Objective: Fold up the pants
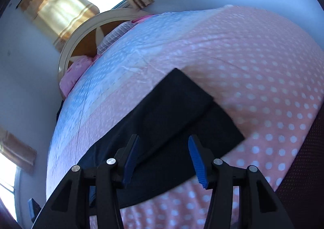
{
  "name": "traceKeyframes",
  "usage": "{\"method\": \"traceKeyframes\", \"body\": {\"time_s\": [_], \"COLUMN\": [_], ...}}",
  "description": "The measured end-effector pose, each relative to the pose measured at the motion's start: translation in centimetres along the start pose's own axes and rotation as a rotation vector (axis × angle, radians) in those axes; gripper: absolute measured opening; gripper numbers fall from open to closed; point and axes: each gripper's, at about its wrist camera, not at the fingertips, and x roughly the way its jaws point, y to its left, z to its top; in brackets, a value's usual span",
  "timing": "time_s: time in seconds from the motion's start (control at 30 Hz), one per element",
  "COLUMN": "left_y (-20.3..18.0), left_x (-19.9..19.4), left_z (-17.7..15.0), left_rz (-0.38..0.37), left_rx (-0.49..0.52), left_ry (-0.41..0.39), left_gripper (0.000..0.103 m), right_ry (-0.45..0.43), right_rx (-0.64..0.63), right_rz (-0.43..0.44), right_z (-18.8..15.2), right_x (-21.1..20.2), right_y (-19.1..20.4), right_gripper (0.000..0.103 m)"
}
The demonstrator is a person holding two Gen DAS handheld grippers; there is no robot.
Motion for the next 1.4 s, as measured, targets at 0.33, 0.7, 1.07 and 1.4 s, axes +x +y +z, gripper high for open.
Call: {"method": "traceKeyframes", "body": {"time_s": [0.33, 0.7, 1.07, 1.4], "left_y": [-0.5, -0.7, 0.1, -0.9], "left_x": [2.0, 2.6, -1.2, 0.7], "left_z": [1.2, 2.0, 2.3, 0.1], "left_rz": [0.018, 0.015, -0.025, -0.058], "left_rx": [0.01, -0.014, -0.051, -0.051], "left_ry": [0.058, 0.073, -0.01, 0.051], "left_gripper": [0.025, 0.005, 0.004, 0.004], "right_ry": [0.012, -0.039, -0.109, -0.06], "right_rx": [0.057, 0.079, -0.005, 0.03], "right_rz": [0.038, -0.021, 0.014, -0.013], "right_z": [1.1, 3.5, 2.7, 0.0], "right_x": [3.0, 4.4, -0.3, 0.2], "right_y": [-3.0, -4.1, -3.2, -6.3], "right_gripper": [0.052, 0.005, 0.005, 0.005]}}
